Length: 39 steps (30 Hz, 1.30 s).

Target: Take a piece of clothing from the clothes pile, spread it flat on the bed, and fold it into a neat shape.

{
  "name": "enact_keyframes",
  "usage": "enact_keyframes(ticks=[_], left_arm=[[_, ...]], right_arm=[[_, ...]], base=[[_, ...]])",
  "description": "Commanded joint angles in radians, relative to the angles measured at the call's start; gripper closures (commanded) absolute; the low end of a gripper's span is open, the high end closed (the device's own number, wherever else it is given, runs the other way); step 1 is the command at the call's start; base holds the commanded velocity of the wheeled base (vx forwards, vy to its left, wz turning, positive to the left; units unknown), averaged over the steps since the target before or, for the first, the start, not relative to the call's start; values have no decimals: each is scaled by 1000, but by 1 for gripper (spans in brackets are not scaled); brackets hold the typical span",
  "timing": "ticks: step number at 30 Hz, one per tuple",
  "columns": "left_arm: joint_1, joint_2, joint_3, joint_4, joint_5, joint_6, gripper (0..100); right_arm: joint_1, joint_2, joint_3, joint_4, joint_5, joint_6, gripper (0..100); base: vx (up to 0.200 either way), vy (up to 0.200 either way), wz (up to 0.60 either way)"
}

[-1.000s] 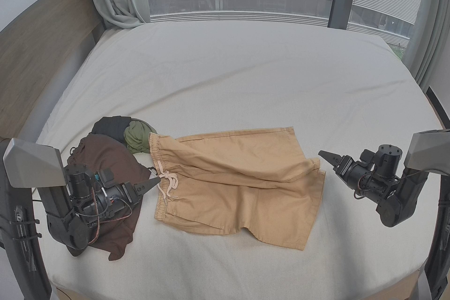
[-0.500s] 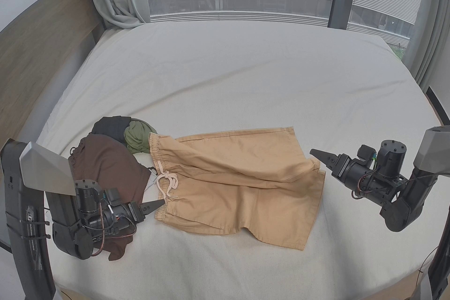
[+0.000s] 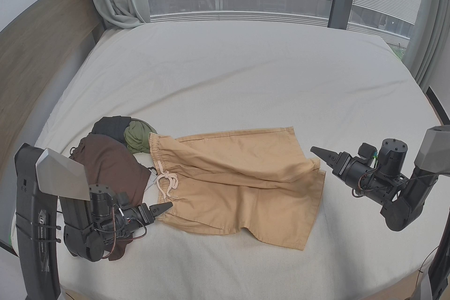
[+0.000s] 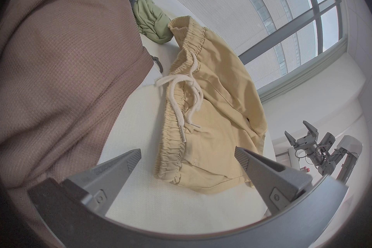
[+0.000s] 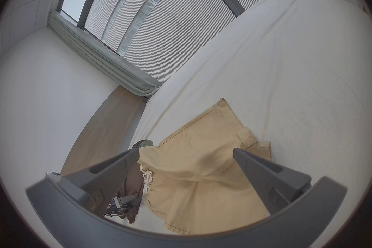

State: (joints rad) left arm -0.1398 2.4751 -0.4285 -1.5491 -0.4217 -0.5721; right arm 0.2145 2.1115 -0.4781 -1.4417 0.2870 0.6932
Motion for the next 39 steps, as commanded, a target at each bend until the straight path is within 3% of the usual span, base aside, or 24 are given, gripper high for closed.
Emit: enact_keyframes(ticks=[1, 15, 16, 26, 33, 39], left_arm=[[-11, 10, -4, 0, 0, 0, 0], [-37, 16, -7, 0, 3, -2, 0], [-37, 16, -7, 0, 3, -2, 100], [-35, 16, -7, 0, 3, -2, 100], [-34, 16, -7, -2, 3, 0, 100], [-34, 16, -7, 0, 1, 0, 100]], right_arm=[[2, 2, -1, -2, 0, 2, 0], [0, 1, -1, -3, 0, 2, 0], [0, 1, -1, -3, 0, 2, 0], [2, -2, 33, 9, 1, -12, 0], [34, 5, 162, 106, 4, -166, 0], [62, 24, 200, 138, 4, -176, 0]], base=[[0, 0, 0], [0, 0, 0], [0, 0, 0], [0, 0, 0], [0, 0, 0], [0, 0, 0]])
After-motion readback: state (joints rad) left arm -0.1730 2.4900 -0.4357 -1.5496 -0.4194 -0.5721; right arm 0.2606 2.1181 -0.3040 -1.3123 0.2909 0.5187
